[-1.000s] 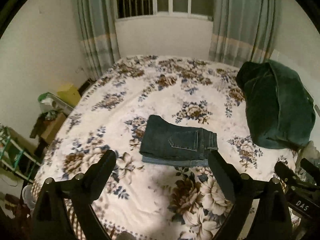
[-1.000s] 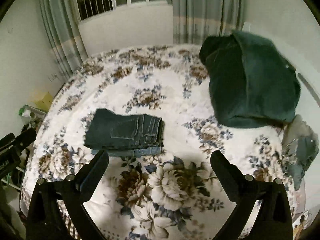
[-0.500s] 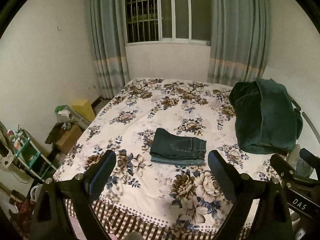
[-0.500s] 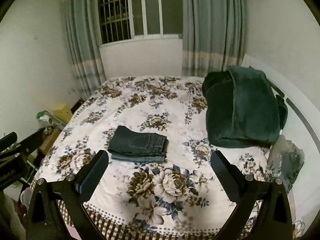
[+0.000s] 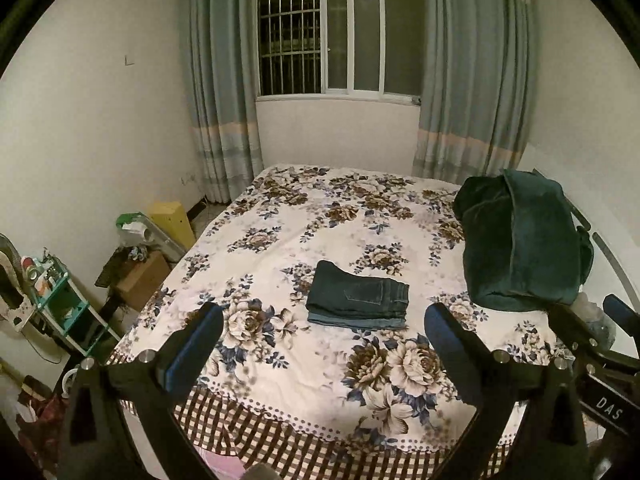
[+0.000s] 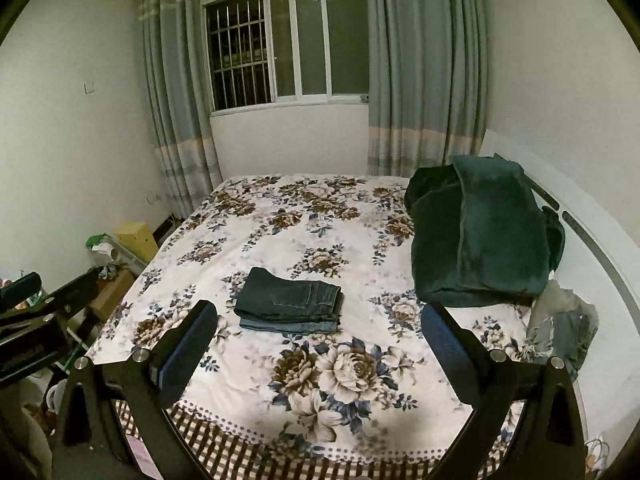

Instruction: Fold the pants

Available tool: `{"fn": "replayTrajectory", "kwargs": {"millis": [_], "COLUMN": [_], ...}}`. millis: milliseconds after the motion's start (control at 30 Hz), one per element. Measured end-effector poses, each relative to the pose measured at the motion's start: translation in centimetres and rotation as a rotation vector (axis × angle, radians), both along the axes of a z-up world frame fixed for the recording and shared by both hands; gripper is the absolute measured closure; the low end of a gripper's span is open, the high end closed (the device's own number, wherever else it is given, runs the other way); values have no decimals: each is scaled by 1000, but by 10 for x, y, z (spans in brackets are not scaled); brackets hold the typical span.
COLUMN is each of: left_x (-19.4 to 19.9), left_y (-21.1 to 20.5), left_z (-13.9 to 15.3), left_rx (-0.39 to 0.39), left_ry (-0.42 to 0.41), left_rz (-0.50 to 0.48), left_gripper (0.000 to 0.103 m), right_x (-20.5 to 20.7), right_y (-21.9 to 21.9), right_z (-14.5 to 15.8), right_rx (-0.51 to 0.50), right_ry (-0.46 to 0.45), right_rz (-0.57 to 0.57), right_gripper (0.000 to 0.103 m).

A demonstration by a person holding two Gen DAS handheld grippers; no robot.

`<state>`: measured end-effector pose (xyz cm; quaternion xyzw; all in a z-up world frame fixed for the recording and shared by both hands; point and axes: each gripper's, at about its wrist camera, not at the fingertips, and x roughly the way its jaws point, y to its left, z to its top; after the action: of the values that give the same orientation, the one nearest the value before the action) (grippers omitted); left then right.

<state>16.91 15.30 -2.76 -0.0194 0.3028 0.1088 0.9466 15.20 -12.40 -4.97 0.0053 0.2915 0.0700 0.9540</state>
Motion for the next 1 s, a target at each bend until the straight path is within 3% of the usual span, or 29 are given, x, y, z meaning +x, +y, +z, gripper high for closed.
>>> {"fn": "replayTrajectory", "kwargs": {"millis": [1000], "left_x": [-17], "left_y": [-8], "left_z": [9], "left_rx": [19], "left_ry": [-24], "left_rz": [-12], "left_gripper": [0], "right_x": [-7], "right_y": [9], "right_z": [9], "right_rx": [6], "right_ry": [1], "right_rz": [-2], "right_gripper": [0]}}
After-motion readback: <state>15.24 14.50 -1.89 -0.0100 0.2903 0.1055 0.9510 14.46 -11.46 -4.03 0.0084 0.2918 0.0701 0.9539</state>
